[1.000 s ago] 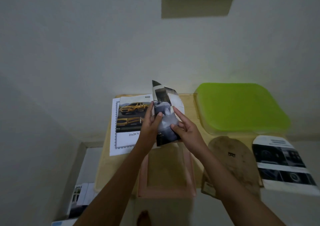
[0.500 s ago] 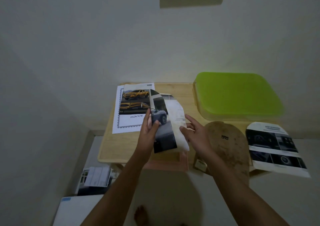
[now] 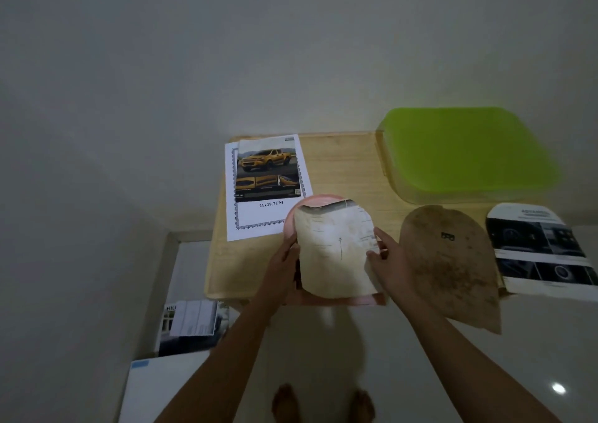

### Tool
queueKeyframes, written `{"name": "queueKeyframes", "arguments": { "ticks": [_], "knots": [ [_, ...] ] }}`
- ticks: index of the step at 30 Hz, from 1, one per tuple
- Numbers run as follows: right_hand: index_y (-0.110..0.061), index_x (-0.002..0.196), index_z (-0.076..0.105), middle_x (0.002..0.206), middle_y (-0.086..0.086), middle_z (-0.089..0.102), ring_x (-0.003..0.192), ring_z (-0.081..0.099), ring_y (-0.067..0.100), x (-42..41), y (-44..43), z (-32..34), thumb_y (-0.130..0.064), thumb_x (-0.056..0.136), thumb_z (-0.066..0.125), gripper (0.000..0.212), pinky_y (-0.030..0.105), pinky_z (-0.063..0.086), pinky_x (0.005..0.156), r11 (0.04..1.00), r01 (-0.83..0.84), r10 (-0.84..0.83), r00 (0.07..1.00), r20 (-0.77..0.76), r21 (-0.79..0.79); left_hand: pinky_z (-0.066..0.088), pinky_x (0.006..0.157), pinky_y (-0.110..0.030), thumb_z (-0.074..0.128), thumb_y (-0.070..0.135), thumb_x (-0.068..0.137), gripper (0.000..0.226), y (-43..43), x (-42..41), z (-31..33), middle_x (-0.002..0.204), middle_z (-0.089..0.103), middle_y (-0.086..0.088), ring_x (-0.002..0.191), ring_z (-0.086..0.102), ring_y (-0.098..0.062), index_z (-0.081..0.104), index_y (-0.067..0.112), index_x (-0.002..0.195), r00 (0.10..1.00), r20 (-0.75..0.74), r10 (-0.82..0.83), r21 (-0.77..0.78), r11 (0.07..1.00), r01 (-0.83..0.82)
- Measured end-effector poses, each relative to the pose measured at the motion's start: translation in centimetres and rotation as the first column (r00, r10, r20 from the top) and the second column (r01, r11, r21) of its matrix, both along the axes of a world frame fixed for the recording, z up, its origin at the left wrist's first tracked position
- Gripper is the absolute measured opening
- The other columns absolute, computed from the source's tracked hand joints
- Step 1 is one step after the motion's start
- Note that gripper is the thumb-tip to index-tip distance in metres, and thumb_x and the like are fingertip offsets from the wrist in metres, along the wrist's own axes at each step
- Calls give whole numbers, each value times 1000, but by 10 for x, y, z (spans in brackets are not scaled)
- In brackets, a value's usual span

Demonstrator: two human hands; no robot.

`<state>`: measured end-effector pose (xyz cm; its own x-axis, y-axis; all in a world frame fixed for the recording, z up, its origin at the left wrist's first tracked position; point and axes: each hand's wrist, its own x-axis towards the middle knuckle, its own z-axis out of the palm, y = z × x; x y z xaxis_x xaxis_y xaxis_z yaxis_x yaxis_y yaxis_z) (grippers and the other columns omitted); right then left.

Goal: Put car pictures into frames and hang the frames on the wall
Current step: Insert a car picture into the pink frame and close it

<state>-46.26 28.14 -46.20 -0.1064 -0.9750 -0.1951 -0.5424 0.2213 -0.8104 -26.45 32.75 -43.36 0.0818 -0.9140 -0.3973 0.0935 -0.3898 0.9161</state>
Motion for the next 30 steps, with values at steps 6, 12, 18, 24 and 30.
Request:
{"name": "queueKeyframes", "arguments": {
  "ticks": [6, 12, 18, 24, 30],
  "knots": [
    [-12, 136, 43, 125, 14, 52, 115, 51, 29, 3, 4, -15, -7, 85, 58, 53, 30, 39, 95, 999, 11, -5, 987, -162, 36, 44, 76, -30, 44, 13, 96, 30, -5, 11, -25, 94, 62, -7, 85, 56, -18, 53, 14, 125, 909, 414, -54, -43, 996, 79],
    [-16, 136, 41, 120, 14, 40, 109, 46, 29, 5, 15, -21, -18, 84, 61, 56, 35, 40, 93, 993, 11, 24, 957, -289, 122, 41, 91, -37, 48, 15, 92, 43, -9, 19, -51, 123, 46, -13, 110, 42, -28, 45, 10, 134, 652, 755, -67, -66, 982, 178],
    [-15, 138, 34, 119, 12, 36, 103, 43, 24, 14, 20, -19, -22, 87, 58, 57, 29, 40, 83, 995, -49, 80, 924, -373, 91, 31, 100, -35, 44, 17, 94, 49, -3, 23, -56, 133, 37, -17, 119, 34, -28, 32, 10, 141, 633, 761, -142, -24, 969, 247],
    [-16, 140, 32, 122, 15, 35, 105, 45, 27, 17, 18, -18, -24, 88, 57, 59, 34, 45, 85, 992, -100, 125, 899, -420, 82, 28, 99, -28, 46, 16, 94, 53, 0, 25, -63, 138, 34, -17, 122, 32, -27, 27, 7, 143, 633, 764, -126, -41, 969, 243],
    [-18, 136, 35, 114, 15, 37, 98, 46, 29, 16, 14, -27, -28, 84, 59, 58, 36, 48, 85, 989, -142, 146, 884, -445, 42, 23, 93, -21, 46, 14, 94, 50, 2, 21, -65, 137, 35, -17, 119, 33, -27, 31, 6, 141, 627, 774, -88, -69, 973, 222]
  ]
}}
